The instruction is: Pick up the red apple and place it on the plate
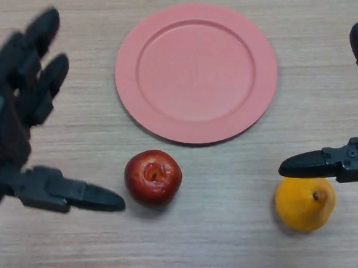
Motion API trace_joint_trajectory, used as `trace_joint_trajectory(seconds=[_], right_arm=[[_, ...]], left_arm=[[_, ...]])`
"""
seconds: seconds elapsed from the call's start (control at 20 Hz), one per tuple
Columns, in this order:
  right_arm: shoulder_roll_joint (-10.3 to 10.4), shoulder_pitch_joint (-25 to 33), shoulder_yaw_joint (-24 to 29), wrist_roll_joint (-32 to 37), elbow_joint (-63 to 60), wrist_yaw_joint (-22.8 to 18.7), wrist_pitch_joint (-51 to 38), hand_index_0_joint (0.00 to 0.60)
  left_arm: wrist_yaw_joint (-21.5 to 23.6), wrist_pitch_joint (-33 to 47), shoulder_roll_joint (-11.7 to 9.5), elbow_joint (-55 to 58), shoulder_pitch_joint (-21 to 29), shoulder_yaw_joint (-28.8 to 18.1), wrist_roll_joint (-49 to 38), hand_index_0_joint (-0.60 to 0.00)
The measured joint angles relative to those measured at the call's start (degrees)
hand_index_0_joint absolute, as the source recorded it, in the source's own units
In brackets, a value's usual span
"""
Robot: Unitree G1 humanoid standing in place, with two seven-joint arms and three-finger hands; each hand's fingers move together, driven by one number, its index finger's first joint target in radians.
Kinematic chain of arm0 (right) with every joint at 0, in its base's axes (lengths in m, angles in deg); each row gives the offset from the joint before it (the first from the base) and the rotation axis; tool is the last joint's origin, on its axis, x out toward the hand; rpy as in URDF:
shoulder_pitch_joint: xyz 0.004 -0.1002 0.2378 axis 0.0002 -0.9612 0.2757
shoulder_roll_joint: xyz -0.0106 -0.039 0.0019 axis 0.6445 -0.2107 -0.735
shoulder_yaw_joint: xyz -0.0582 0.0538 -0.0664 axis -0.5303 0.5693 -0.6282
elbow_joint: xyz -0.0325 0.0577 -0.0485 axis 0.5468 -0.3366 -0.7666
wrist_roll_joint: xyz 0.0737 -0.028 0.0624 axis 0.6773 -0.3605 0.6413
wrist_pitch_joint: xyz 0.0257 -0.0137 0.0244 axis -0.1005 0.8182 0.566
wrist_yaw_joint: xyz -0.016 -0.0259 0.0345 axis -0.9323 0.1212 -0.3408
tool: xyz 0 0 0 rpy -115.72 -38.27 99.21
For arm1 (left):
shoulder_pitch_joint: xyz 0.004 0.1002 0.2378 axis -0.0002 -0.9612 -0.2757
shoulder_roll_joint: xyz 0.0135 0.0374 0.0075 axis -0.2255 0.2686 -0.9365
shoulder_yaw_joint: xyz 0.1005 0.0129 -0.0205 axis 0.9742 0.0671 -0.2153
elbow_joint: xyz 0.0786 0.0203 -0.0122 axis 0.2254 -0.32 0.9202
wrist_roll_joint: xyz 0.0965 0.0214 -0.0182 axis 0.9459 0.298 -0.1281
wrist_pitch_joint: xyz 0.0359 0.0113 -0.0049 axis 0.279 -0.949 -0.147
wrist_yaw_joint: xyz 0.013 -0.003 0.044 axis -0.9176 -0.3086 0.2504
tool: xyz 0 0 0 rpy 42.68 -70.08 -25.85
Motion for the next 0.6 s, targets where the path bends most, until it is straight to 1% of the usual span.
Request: trace_joint_trajectory(seconds=[0.05, 0.1, 0.15, 0.2, 0.25, 0.3, 0.35, 0.5, 0.6], right_arm=[[-0.01, -0.03, -0.05, -0.06, -0.55, 0.00, 0.00, 0.000], [-0.02, -0.08, -0.04, -0.22, -0.69, 0.01, 0.00, 0.000], [-0.04, -0.08, 0.00, -0.27, -0.75, 0.16, 0.00, 0.000], [-0.12, -0.11, 0.07, -0.26, -0.88, 0.36, -0.01, 0.000], [-0.22, -0.19, 0.16, -0.27, -0.99, 0.36, -0.01, 0.000], [-0.32, -0.57, 0.34, -0.37, -1.13, 0.36, -0.06, 0.000], [-0.35, -0.64, 0.34, -0.78, -1.83, 0.36, -0.55, 0.000], [-0.62, -0.22, 0.60, -1.26, -2.64, 0.37, -0.96, 0.000], [-1.17, 0.22, 1.25, -1.64, -2.63, 0.55, -1.56, 0.000]], left_arm=[[-1.67, 6.28, 1.29, -3.53, -2.18, 1.67, 2.85, 0.000], [-4.14, 16.07, 2.66, -9.54, -4.75, 3.97, 7.87, 0.000], [-4.97, 24.47, 3.32, -15.44, -5.74, 5.07, 10.56, 0.000], [-4.97, 29.64, 3.80, -21.77, -6.14, 6.18, 12.13, 0.000], [-4.97, 33.94, 3.85, -26.73, -5.99, 6.98, 12.49, 0.000], [-4.51, 38.62, 3.94, -32.59, -5.66, 8.59, 15.17, 0.000], [-3.42, 41.32, 3.99, -36.23, -4.86, 10.10, 17.45, 0.000], [3.74, 44.33, 4.14, -42.85, -1.49, 16.87, 21.49, 0.000], [5.01, 45.84, 4.15, -46.33, 0.46, 19.72, 23.63, 0.000]])
